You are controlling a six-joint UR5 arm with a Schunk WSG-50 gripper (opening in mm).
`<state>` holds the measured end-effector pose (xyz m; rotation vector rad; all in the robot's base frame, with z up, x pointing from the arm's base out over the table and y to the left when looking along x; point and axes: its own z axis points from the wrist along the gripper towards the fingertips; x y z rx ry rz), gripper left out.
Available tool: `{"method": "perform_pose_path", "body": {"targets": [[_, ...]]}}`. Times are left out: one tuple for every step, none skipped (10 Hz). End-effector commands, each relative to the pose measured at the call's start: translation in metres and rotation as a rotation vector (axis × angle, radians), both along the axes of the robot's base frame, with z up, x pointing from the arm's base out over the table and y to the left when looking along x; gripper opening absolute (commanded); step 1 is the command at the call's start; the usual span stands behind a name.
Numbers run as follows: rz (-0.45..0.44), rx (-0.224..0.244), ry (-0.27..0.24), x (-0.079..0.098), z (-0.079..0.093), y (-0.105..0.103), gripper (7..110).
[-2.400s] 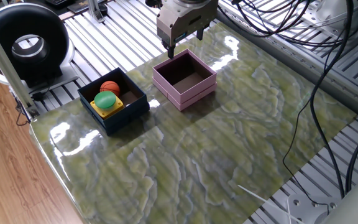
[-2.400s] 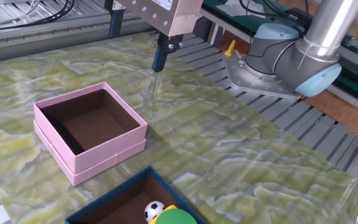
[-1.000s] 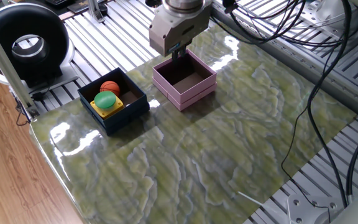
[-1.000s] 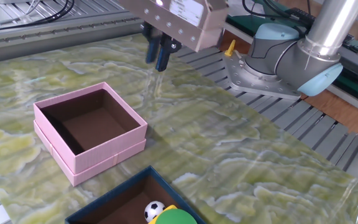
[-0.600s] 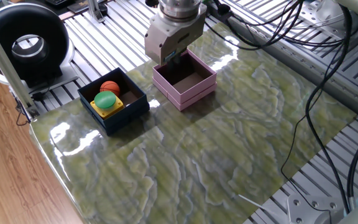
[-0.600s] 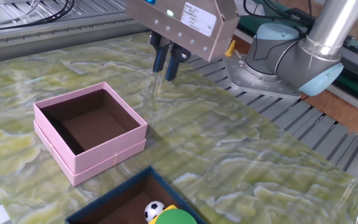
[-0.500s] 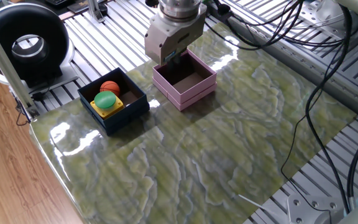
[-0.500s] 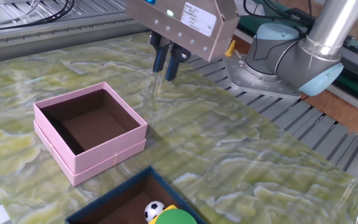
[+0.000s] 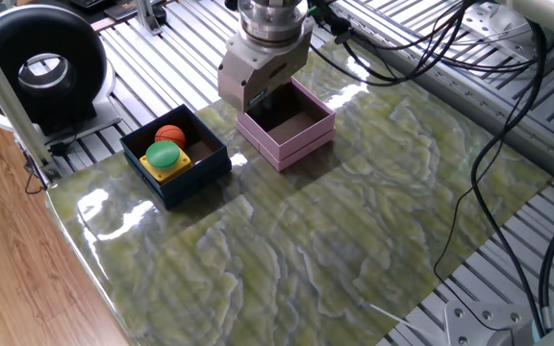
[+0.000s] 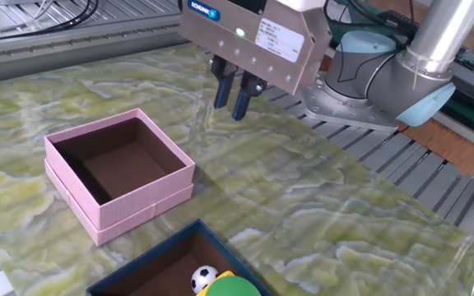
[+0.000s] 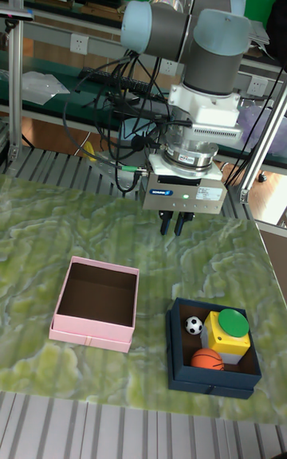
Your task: Move an object from one box to another
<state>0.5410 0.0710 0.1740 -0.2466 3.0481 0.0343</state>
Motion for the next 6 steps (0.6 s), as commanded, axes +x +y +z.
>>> {"method": "perform_pose_path", "body": {"targets": [[0.009, 0.009, 0.005, -0.003, -0.002, 0.005, 22], [-0.007, 0.004, 0.02, -0.005, -0.001, 0.002, 22], [0.018, 0.011, 0.043, -0.009, -0.003, 0.001, 22], [0.038, 0.009, 0.047, -0.01, -0.003, 0.001, 22], [0.059, -0.007, 0.054, -0.012, -0.003, -0.003, 22], [0.068, -0.021, 0.067, -0.015, -0.004, -0.007, 22]]}}
